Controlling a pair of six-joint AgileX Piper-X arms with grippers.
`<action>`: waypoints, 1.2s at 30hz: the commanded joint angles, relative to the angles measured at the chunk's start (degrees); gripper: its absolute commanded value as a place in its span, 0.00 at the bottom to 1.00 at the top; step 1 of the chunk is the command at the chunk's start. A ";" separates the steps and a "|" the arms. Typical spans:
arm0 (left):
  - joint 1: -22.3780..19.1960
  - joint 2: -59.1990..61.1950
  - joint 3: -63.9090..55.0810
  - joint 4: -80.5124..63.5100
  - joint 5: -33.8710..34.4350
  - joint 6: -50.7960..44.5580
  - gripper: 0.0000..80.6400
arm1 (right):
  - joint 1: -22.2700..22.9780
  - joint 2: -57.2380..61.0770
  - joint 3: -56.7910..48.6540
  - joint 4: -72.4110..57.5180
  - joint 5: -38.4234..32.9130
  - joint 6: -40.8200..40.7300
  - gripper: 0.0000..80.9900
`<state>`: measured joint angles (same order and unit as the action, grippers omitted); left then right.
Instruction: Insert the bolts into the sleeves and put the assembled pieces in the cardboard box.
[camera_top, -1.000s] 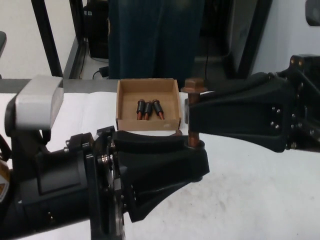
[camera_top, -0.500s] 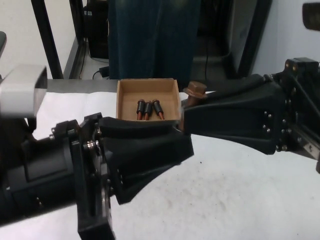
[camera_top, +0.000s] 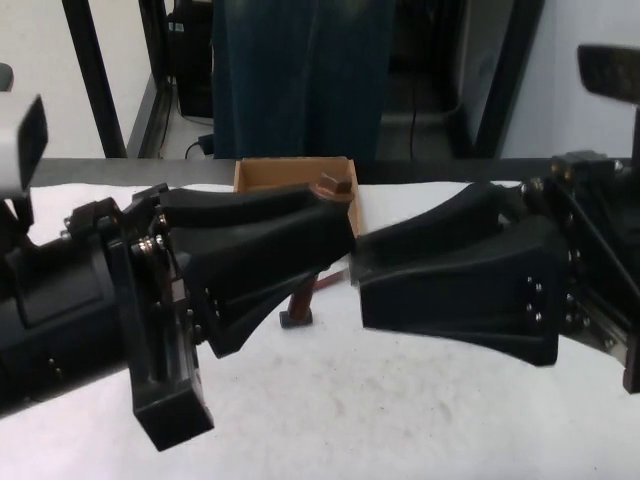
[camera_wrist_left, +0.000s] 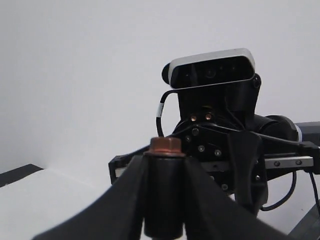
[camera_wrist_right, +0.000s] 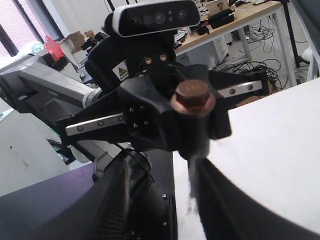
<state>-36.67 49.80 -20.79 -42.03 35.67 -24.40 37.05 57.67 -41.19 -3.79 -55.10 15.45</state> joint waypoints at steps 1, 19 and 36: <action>0.08 -0.62 -0.82 -2.03 1.84 0.85 0.01 | 0.08 -0.16 0.03 0.04 -1.39 -0.02 0.52; 2.96 -0.62 -0.82 -3.74 -7.83 3.41 0.01 | -0.03 -0.16 0.03 -0.34 9.15 -3.30 0.52; 10.11 6.41 -10.83 20.14 -22.77 7.70 0.01 | -0.03 -0.16 0.03 5.66 30.31 -9.35 0.52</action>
<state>-27.03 55.79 -30.12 -23.05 13.76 -16.65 37.07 57.72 -41.19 0.00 -27.74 9.24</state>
